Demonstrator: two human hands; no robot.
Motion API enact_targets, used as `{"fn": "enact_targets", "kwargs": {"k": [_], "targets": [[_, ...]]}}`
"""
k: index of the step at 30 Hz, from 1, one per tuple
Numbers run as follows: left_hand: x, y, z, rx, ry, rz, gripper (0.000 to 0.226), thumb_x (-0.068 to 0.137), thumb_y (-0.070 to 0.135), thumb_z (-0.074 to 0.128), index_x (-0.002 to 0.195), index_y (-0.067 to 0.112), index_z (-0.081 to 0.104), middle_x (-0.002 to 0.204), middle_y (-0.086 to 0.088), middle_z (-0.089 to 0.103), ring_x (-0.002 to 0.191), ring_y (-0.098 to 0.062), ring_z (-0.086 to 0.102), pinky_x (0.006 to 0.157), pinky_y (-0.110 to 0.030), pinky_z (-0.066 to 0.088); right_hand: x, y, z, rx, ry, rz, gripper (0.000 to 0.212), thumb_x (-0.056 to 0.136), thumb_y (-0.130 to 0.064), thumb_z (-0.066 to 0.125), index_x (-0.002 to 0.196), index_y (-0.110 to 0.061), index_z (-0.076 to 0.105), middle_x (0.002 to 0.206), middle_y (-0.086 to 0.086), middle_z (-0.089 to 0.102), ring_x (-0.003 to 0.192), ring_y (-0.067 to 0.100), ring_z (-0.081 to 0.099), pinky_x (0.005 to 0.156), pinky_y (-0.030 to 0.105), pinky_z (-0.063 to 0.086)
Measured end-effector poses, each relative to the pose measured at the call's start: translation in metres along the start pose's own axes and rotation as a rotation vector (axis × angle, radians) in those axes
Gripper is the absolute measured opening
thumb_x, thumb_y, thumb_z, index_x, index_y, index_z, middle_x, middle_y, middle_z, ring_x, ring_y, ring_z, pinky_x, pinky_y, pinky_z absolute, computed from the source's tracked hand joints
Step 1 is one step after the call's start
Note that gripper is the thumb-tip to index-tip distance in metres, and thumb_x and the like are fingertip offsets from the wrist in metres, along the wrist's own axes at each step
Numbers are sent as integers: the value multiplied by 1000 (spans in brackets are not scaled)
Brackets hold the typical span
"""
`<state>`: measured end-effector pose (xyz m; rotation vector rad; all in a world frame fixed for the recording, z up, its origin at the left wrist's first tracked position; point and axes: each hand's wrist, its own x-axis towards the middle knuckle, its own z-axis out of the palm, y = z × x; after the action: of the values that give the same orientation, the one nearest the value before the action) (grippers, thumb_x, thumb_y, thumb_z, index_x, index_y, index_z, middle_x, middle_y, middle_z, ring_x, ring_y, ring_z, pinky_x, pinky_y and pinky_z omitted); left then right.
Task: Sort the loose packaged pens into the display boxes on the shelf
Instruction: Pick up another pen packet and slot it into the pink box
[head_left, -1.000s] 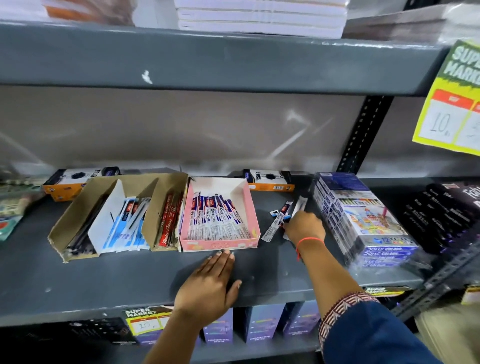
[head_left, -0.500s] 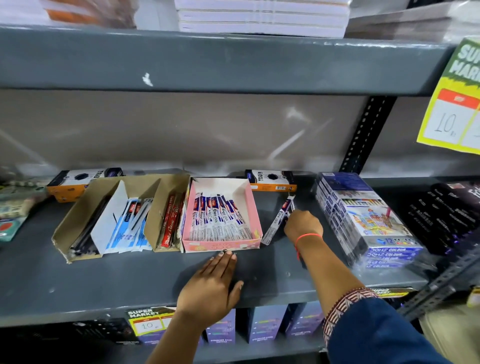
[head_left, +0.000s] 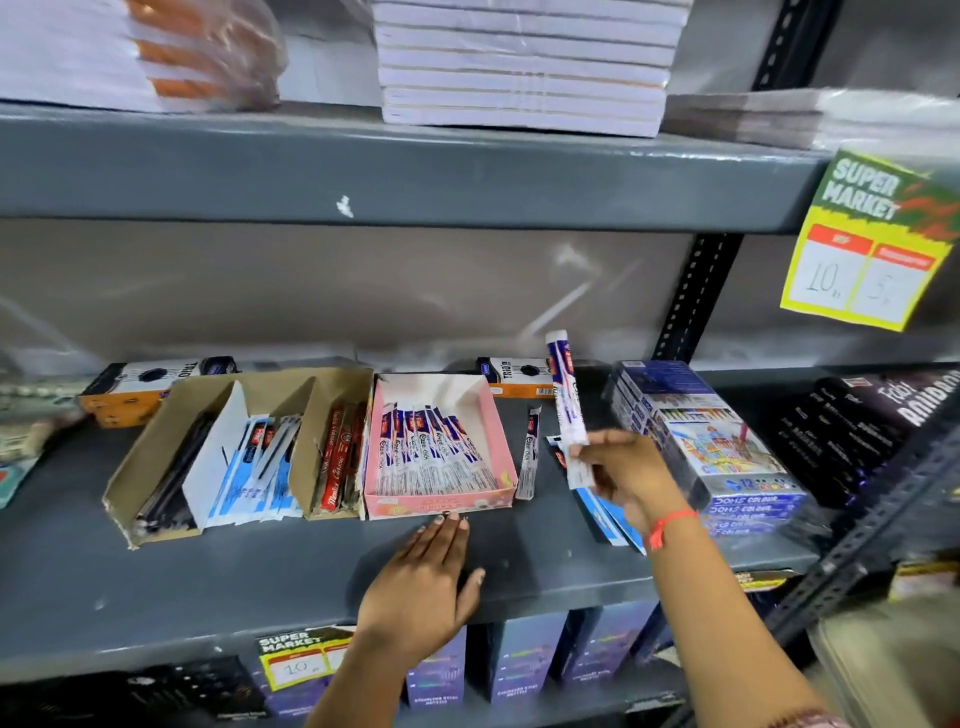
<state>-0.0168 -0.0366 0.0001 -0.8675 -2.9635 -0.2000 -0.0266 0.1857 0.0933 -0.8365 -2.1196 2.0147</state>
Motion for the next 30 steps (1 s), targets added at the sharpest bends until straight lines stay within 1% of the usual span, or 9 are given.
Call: {"fn": "enact_targets", "kwargs": {"k": [1,4,9,11,13,15,20,28,30], "targets": [[0,0,-1,0,-1,3,78,96,43,1,104,9,70,105,-4,71,97,-14,66,83,-30,51,-9,2,6,72,-56,14,26,82,6,61,63,-12,61,35,-2,51,28,5,39,34,10,30],[-1,0,-2,-15,-28,13,78,96,44,1,105,8,70,105,-5,71,97,-14,66,84,-29,50,-39,4,26,196,-204,31,24,81,6,62,66,-12,64,43,-2,61,40,9,49,40,13,38],[-1,0,1,-56,0,0,76,97,46,3,112,3,64,109,-12,69,99,-23,65,79,-31,53,-71,5,54,226,-387,1,24,82,8,60,68,-11,66,47,-4,69,40,2,61,43,10,48],[-3,5,-8,-38,9,12,66,99,44,9,125,3,53,122,-15,61,112,-24,58,87,-29,48,-80,7,62,231,-434,-11,25,81,9,60,67,-10,66,48,-4,70,41,3,63,45,11,51],[-6,7,-13,25,9,41,54,99,42,19,139,9,33,143,-11,40,130,-22,37,101,-28,32,-86,10,69,244,-466,-10,24,81,9,60,67,-9,66,49,-4,70,42,3,63,46,11,52],[-8,8,-16,70,-9,15,50,99,42,21,140,13,29,146,-9,35,131,-22,31,101,-27,26,-91,12,74,252,-481,-12,23,81,9,61,67,-8,66,50,-4,69,43,4,62,47,12,52],[-9,9,-20,209,-32,69,48,100,39,19,136,10,31,139,-14,42,123,-27,39,96,-31,33,-96,14,80,248,-484,-22,22,80,9,62,67,-8,67,52,-3,70,44,6,64,49,15,54],[-10,10,-24,178,-12,59,44,99,38,19,134,14,34,137,-11,45,121,-24,42,94,-29,33,-94,18,82,217,-459,-29,21,80,8,62,68,-8,68,50,-3,70,42,4,63,45,12,52],[-9,10,-22,119,-32,40,44,100,37,22,135,15,33,140,-10,42,124,-24,39,97,-29,31,-92,21,82,204,-434,-5,21,80,9,63,68,-7,68,50,-3,69,41,4,62,45,13,53]]}}
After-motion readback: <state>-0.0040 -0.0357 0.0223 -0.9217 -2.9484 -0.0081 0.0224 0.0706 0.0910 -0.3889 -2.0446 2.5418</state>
